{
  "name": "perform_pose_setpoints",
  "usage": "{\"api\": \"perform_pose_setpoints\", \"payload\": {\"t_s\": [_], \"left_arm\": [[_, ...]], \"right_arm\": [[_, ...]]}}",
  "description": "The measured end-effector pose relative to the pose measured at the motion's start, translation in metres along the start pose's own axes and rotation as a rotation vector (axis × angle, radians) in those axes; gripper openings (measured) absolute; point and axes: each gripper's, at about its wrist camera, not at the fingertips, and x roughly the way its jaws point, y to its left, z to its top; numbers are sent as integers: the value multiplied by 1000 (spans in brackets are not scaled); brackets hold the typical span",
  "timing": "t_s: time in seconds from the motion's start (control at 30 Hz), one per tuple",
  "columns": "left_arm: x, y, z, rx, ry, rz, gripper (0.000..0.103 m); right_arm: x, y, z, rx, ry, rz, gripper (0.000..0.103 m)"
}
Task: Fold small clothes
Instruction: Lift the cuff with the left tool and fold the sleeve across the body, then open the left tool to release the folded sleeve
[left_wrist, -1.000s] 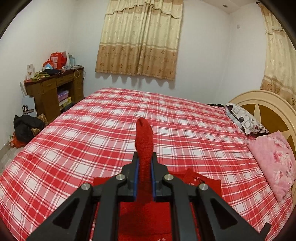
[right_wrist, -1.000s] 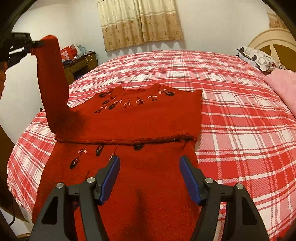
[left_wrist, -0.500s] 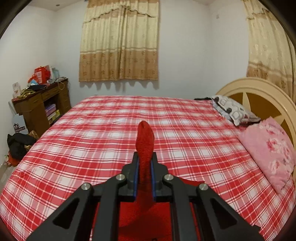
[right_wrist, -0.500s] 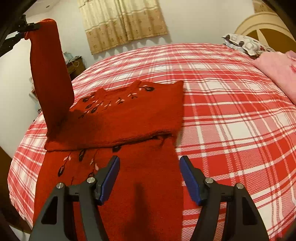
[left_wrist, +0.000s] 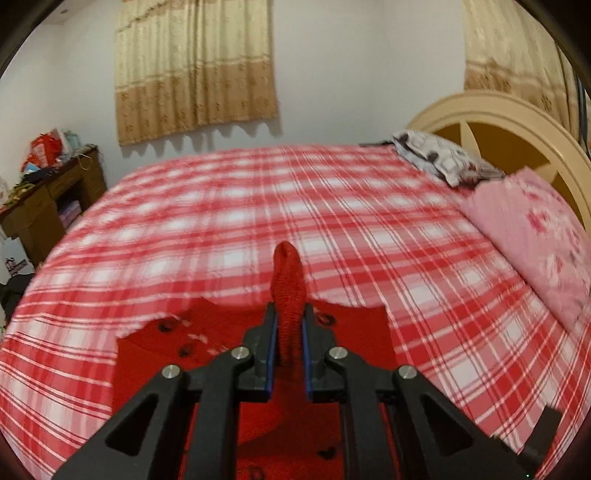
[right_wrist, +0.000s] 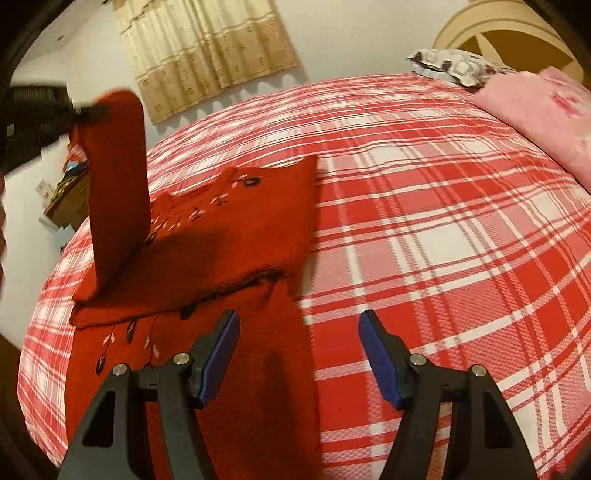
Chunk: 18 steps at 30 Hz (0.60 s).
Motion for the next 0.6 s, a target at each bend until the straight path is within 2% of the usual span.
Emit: {"api": "perform_pose_setpoints", "payload": {"t_s": [0.13, 0.23, 0.3, 0.37, 0.43, 0.5, 0.6], "left_arm": [[15, -20, -18, 30, 35, -34, 19], [19, -28, -27, 49, 49, -91, 20], [17, -30, -33, 61, 52, -97, 30], [12, -24, -39, 59, 45, -111, 47], [5, -17, -46, 81, 24, -89, 54], [-1, -4, -58, 123, 9, -46, 55], [-6, 28, -74, 123, 8, 6, 61]], "right_arm": [[-3, -15, 4, 56, -22, -14, 68], [-6, -23, 8, 92, -45, -16, 68], [-8, -29, 10, 111, -62, -15, 68], [-9, -32, 11, 121, -68, -17, 68], [-9, -34, 12, 125, -70, -16, 68], [-9, -34, 13, 125, -71, -13, 68], [-11, -32, 15, 110, -79, -6, 68]]}}
